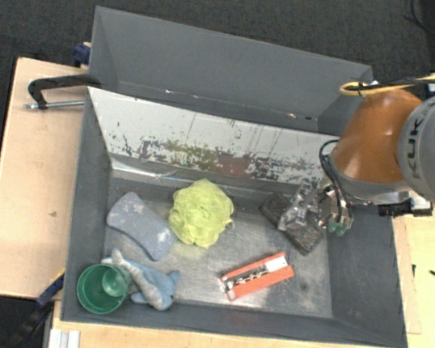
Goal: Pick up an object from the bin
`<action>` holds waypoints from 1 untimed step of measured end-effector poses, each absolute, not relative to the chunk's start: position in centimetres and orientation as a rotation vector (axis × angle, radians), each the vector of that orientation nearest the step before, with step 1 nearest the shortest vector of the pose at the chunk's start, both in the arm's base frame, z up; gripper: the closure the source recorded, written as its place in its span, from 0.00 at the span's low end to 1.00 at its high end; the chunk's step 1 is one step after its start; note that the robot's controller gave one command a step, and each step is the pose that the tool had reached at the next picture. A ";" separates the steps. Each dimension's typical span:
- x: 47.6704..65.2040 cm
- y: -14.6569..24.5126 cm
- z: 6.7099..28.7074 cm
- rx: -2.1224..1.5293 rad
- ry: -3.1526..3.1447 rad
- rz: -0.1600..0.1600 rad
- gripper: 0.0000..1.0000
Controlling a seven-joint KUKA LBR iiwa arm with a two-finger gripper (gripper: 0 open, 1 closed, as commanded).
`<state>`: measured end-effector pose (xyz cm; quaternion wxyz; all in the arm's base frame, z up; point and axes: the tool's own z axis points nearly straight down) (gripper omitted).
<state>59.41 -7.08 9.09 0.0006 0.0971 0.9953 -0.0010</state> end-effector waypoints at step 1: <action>59.4 -7.1 9.1 0.305 3.125 -0.003 1.00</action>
Offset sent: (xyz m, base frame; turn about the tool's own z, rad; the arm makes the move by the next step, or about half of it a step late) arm -0.0007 -0.0029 0.0538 0.0205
